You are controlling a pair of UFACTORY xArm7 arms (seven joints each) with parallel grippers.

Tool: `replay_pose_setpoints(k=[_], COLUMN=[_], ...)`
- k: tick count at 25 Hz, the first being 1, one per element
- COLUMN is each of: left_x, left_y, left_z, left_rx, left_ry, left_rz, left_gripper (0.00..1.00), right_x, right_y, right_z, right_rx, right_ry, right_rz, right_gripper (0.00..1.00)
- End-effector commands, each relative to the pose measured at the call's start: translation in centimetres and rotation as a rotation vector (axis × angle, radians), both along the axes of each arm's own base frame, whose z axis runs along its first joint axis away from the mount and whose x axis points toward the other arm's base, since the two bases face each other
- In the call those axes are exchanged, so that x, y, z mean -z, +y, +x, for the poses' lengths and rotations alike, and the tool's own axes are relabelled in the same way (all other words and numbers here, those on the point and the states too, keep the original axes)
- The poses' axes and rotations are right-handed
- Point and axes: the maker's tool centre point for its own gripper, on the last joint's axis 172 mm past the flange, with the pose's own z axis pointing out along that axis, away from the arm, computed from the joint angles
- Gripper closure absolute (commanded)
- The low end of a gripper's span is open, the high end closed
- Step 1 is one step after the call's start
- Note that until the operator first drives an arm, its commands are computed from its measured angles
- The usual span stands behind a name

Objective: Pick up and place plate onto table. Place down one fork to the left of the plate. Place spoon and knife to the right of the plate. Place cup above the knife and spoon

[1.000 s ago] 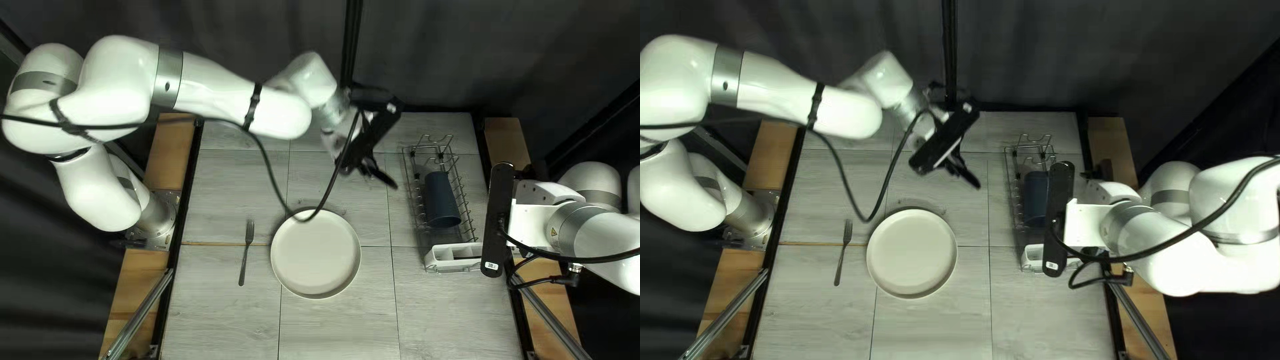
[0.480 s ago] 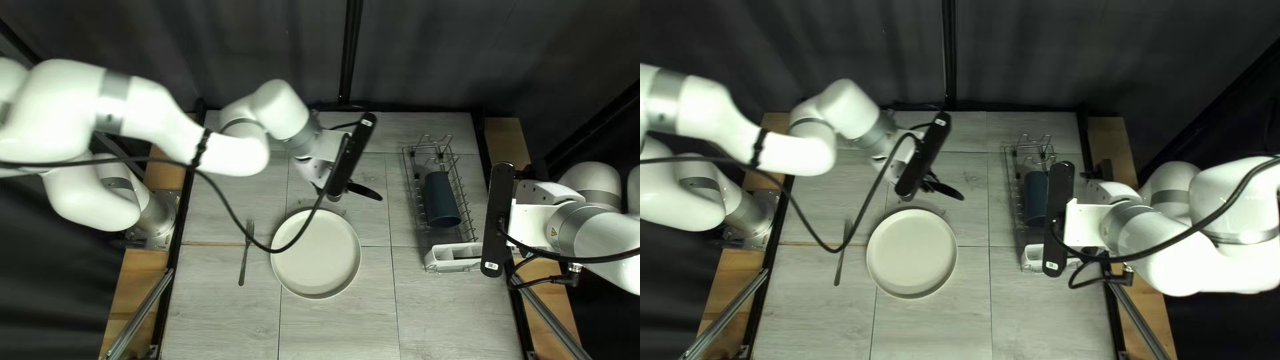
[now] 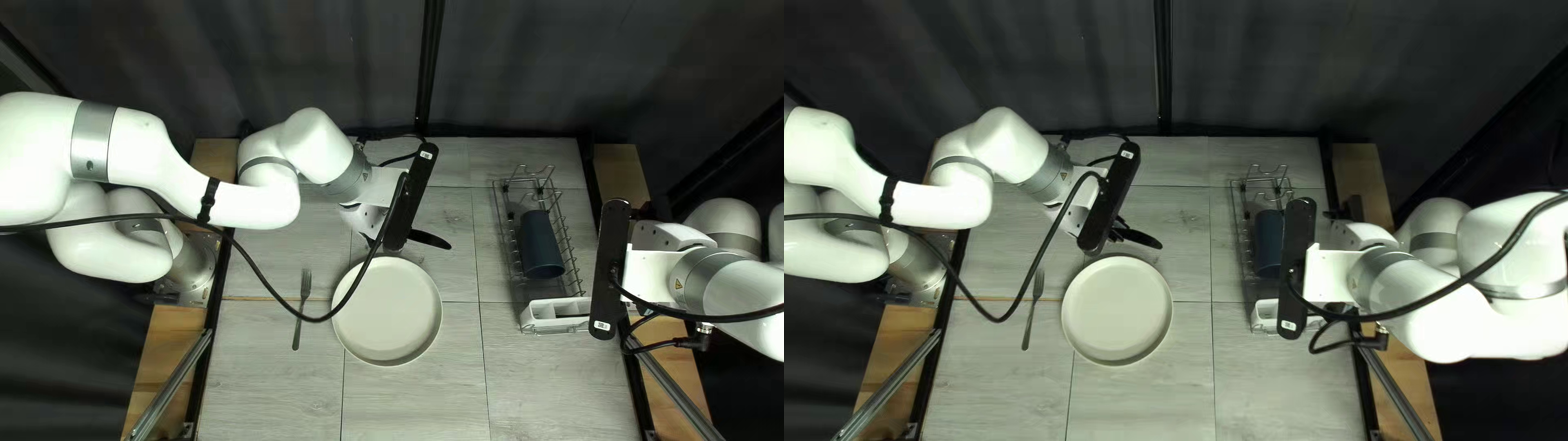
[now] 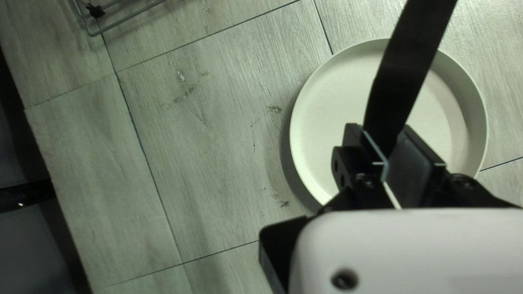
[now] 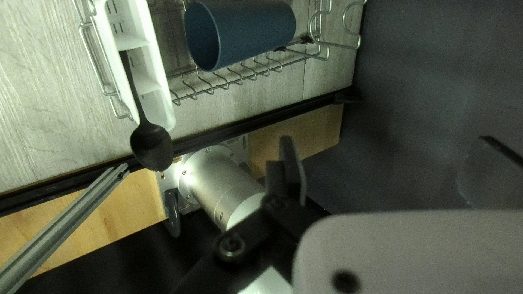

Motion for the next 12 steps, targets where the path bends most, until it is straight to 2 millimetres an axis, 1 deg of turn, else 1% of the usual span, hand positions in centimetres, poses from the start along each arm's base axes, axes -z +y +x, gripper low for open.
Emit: replay_pose_setpoints(k=[1,3,4,5,6,7,8,9,10,12], left_x=[0.2,0.2,0.3,0.4,0.4,0.2,0.0,-0.5,-1.1,-1.3], left_y=[-1.2,-1.2,-0.8,-0.6,-1.0,-2.1,-3.1,-4.6,-5.5,-5.7], left_z=[0.6,0.6,0.2,0.5,1.0,2.0,2.5,3.3,3.8,3.9], left_rx=[-0.030,-0.030,-0.034,-0.057,-0.099,-0.197,-0.243,-0.294,-0.282,-0.269], left_ry=[0.013,0.013,0.010,0.020,0.024,0.030,0.050,0.072,0.080,0.084], left_rz=[-0.043,-0.043,-0.070,-0.097,-0.136,-0.204,-0.224,-0.251,-0.246,-0.238], left_gripper=[1.00,1.00,1.00,1.00,1.00,1.00,1.00,1.00,1.00,1.00], right_x=[0.0,0.0,0.0,0.0,0.0,0.0,0.0,0.0,0.0,0.0], right_y=[0.0,0.0,0.0,0.0,0.0,0.0,0.0,0.0,0.0,0.0], right_z=[0.0,0.0,0.0,0.0,0.0,0.0,0.0,0.0,0.0,0.0], right_rx=[0.000,0.000,0.000,0.000,0.000,0.000,0.000,0.000,0.000,0.000], right_ry=[0.000,0.000,0.000,0.000,0.000,0.000,0.000,0.000,0.000,0.000], right_rz=[0.000,0.000,0.000,0.000,0.000,0.000,0.000,0.000,0.000,0.000], right_gripper=[0.00,0.00,0.00,0.00,0.00,0.00,0.00,0.00,0.00,0.00])
